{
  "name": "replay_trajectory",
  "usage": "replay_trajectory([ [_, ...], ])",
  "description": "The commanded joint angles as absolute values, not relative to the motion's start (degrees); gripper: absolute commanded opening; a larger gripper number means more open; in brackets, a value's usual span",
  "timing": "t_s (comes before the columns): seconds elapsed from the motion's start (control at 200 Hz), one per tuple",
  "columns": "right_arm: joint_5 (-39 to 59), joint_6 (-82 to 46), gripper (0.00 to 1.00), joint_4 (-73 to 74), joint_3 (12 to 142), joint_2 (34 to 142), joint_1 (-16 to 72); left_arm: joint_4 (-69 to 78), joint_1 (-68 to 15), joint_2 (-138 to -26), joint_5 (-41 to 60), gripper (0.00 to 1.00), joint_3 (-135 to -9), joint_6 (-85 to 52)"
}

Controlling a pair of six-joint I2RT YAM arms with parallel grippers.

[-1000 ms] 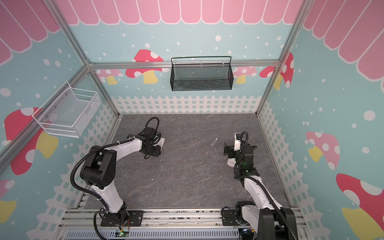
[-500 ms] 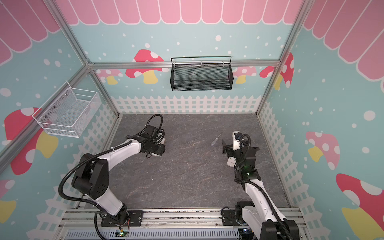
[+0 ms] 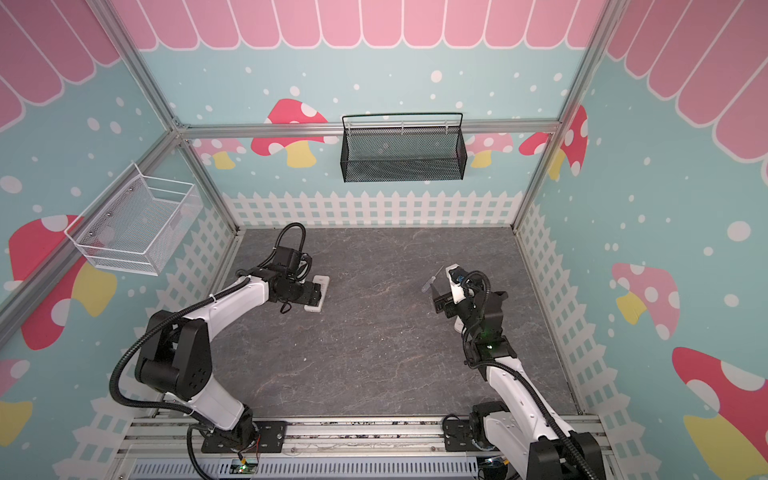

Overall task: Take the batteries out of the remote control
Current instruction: 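Close the left gripper on the TCL remote's lower end and lift it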

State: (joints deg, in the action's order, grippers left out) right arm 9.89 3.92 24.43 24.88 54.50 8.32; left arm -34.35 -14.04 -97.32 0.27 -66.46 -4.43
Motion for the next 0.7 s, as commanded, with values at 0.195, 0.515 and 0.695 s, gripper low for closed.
replay_trajectory([
  [0.195,8.51,4.80,0.96,25.85,24.72,54.40,8.71,-40.13,-16.25,-106.77,0.55,0.89,-72.81,-6.68],
  [0.515,8.20,4.48,0.96,25.49,24.79,54.50,8.80,-40.50,-17.04,-111.45,-2.98,0.79,-73.69,-6.76],
  [0.695,8.09,4.34,0.96,26.22,24.36,54.13,8.80,-41.46,-17.05,-114.54,-2.93,0.57,-75.64,-6.73],
])
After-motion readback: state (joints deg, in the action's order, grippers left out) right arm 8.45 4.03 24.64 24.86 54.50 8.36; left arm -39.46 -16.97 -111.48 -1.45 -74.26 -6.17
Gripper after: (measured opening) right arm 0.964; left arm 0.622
